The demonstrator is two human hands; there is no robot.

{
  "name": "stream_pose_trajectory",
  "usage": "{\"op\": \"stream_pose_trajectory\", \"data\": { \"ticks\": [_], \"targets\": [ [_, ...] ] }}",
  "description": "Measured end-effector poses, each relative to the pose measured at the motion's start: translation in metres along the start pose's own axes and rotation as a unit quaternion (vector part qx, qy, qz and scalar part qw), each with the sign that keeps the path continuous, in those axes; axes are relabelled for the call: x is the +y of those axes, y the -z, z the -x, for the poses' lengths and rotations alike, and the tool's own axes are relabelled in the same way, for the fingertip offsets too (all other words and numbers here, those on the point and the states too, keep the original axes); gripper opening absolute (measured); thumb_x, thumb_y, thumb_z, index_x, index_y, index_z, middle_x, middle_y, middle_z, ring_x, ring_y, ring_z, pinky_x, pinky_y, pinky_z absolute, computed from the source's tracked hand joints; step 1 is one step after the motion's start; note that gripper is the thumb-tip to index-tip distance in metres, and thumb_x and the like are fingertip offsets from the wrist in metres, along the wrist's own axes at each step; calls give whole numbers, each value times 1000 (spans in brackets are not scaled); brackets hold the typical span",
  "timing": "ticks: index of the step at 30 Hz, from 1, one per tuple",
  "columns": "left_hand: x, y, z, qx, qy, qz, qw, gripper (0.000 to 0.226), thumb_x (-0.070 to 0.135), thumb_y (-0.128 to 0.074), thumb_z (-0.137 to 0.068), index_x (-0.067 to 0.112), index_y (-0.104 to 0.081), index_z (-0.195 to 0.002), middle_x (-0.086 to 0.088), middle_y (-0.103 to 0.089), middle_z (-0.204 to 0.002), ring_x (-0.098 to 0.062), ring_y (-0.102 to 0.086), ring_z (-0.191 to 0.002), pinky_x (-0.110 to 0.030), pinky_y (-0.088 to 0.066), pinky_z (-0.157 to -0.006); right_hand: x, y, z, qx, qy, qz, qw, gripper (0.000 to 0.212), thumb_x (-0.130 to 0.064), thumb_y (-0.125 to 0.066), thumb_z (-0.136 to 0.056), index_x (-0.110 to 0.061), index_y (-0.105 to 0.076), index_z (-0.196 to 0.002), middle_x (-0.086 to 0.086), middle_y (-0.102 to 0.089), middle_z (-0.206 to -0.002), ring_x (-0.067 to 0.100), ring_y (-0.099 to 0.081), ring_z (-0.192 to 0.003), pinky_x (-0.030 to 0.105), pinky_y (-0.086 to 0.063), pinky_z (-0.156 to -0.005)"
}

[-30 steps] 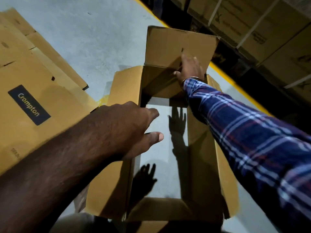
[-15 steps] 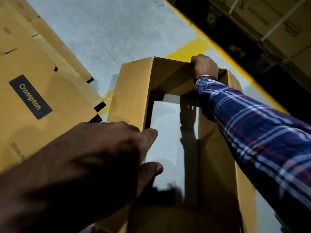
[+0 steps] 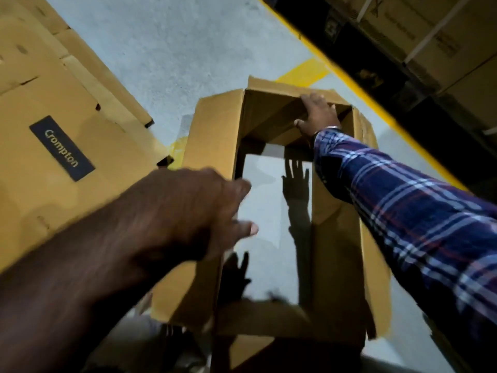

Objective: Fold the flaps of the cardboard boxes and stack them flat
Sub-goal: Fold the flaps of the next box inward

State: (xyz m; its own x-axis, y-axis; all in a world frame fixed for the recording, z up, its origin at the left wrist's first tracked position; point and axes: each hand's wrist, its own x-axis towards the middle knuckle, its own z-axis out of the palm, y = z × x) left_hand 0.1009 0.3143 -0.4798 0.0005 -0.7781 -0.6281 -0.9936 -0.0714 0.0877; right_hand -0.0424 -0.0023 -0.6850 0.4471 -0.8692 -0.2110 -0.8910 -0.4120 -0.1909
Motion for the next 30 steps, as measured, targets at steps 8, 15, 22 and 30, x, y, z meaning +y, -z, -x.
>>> {"op": "stream_pose_trajectory", "data": {
  "ticks": [8, 15, 22, 30],
  "targets": [
    [15, 14, 10, -12, -15, 26, 999, 72, 66, -45, -99, 29, -29, -159, -7, -47, -155, -31, -50, -136, -50, -48, -105, -16, -24, 176, -129, -24, -303, 944, 72, -85, -65, -69, -28, -75, -114, -1, -75, -107, 22, -69, -95, 42, -57, -90],
    [5, 6, 15, -2, -23, 74, 997, 77, 63, -49, -100, 23, -27, -162, -5, -40, -161, -29, -38, -147, -45, -36, -116, -75, -51, 351, -326, 1, -232, 917, 64, -68, -76, -76, -32, -66, -128, -10, -67, -110, 15, -65, -105, 29, -50, -93],
    [9, -2, 26, 21, -12, 92, 995, 74, 61, -50, -101, 23, -31, -161, -4, -34, -165, -27, -34, -150, -45, -33, -119, -135, -82, 419, -283, 68, -10, 957, 55, -63, -60, -89, -21, -55, -124, 10, -67, -123, 34, -63, -113, 42, -49, -89],
    [-13, 6, 47, 93, -23, 184, 978, 61, 58, -56, -99, 20, -54, -146, -5, -57, -146, -25, -53, -133, -39, -44, -104, -129, -53, 396, -111, 7, -32, 993, 30, -35, -53, -96, -22, -63, -121, 8, -71, -114, 32, -68, -104, 39, -53, -85]
  ]
}}
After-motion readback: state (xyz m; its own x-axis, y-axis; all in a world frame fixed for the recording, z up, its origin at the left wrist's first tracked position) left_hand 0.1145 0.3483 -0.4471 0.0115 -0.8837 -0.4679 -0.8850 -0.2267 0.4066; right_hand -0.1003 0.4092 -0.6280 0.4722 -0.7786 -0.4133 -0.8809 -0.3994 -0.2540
